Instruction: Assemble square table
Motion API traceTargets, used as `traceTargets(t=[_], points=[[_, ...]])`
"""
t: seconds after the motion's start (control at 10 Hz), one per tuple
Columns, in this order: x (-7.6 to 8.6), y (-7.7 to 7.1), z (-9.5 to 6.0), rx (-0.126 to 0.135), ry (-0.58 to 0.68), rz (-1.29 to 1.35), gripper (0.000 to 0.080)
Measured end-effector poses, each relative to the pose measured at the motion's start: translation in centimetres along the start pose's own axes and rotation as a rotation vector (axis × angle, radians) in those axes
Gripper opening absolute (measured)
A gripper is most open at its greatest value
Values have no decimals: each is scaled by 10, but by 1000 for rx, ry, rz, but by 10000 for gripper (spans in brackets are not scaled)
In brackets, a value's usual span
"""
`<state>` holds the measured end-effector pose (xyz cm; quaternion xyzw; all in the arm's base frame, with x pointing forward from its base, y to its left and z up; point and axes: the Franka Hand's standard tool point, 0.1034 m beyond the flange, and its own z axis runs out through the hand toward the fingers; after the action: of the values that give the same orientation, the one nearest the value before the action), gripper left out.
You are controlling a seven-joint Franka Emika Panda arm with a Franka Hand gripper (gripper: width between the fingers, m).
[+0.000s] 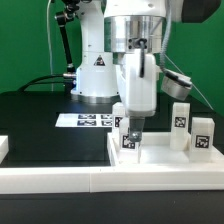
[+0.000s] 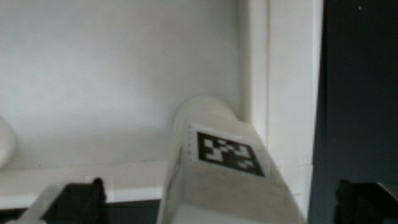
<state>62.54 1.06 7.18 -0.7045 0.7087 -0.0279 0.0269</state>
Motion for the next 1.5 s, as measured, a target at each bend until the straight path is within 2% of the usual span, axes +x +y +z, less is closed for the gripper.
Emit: traceTargets(t=[0.2, 0.9, 1.5], points=[[1, 0, 0, 0, 0, -111, 647], [2, 0, 0, -6, 8, -777, 649], [8, 0, -1, -6, 8, -1185, 649]])
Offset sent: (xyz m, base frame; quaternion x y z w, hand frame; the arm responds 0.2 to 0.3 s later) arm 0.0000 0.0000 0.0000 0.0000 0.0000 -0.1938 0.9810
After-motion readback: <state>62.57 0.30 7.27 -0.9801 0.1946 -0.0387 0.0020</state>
